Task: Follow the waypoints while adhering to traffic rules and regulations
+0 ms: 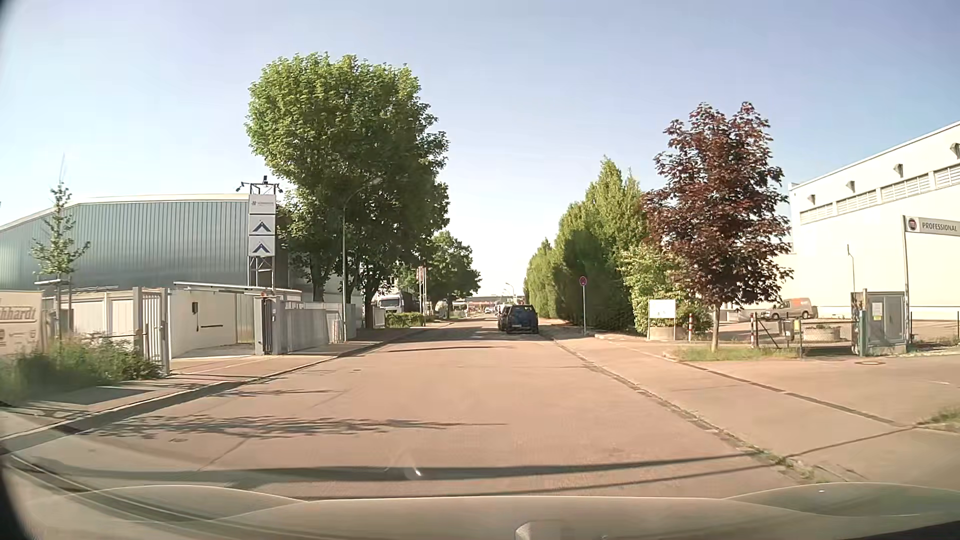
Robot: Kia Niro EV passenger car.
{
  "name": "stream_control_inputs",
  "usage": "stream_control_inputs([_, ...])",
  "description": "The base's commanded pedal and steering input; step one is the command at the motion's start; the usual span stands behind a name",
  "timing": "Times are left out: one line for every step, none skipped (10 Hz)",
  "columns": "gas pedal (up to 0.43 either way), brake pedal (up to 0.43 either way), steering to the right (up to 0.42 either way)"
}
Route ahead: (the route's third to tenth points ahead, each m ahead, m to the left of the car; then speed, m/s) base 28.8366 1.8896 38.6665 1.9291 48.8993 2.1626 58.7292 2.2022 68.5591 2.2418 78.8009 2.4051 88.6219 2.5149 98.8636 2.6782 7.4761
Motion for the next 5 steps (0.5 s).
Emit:
stream_control_inputs([0.067, 0.000, 0.007])
stream_control_inputs([0.067, 0.000, 0.001])
stream_control_inputs([0.067, 0.000, -0.008])
stream_control_inputs([0.067, 0.000, -0.015])
stream_control_inputs([0.067, 0.000, -0.023])
